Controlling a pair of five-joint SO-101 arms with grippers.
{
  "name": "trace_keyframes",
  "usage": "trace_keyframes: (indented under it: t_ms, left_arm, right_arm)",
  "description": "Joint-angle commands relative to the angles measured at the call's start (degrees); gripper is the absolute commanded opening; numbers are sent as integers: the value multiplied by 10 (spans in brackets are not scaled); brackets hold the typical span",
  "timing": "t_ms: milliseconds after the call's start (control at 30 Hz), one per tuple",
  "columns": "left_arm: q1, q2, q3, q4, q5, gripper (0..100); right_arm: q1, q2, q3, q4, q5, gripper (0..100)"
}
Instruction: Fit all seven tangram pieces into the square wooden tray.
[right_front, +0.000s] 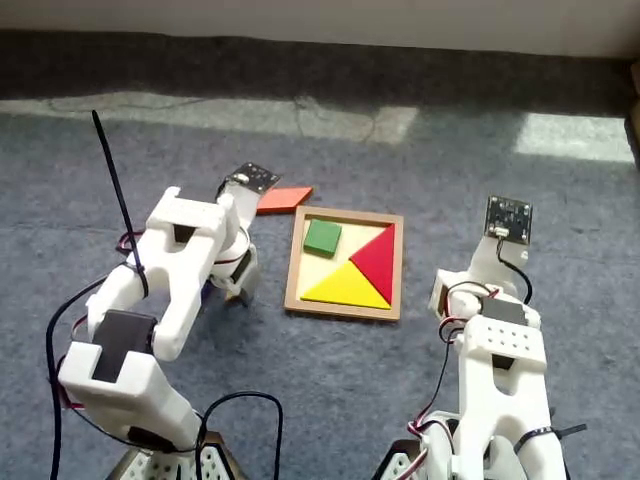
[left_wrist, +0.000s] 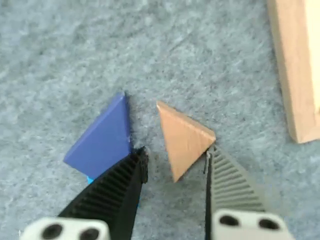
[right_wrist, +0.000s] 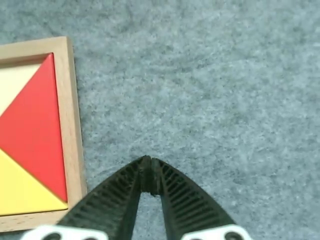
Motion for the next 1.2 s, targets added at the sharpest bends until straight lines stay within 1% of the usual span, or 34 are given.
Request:
trace_keyframes:
  t_ms: [0, 233, 367, 467, 700, 833, 933, 967, 1033, 1167]
  left_arm:
    - [30, -3, 3, -7, 4, 135]
    - [58, -5, 3, -7, 5, 97]
    - [77, -13, -3, -3, 7, 94]
    - [86, -24, -12, -3, 41, 94]
    - [89, -75, -11, -2, 45, 91]
    - [87, -107, -12, -2, 45, 30]
    - [87, -126, -11, -2, 45, 26]
    - [87, -130, -11, -2, 46, 34]
    - [86, -130, -11, -2, 52, 82]
    - [60, -130, -9, -2, 111, 236]
  right_arm:
    - [6, -19, -1, -9, -3, 9]
    - [6, -19, 0, -8, -2, 9]
    - [6, -19, 0, -8, -2, 9]
    - [6, -19, 0, -8, -2, 9]
    - [7, -19, 0, -8, -2, 9]
    - [7, -19, 0, -8, -2, 9]
    - [7, -19, 0, -8, -2, 9]
    - [7, -19, 0, -8, -2, 9]
    - [7, -19, 0, -8, -2, 9]
    - [7, -19, 0, -8, -2, 9]
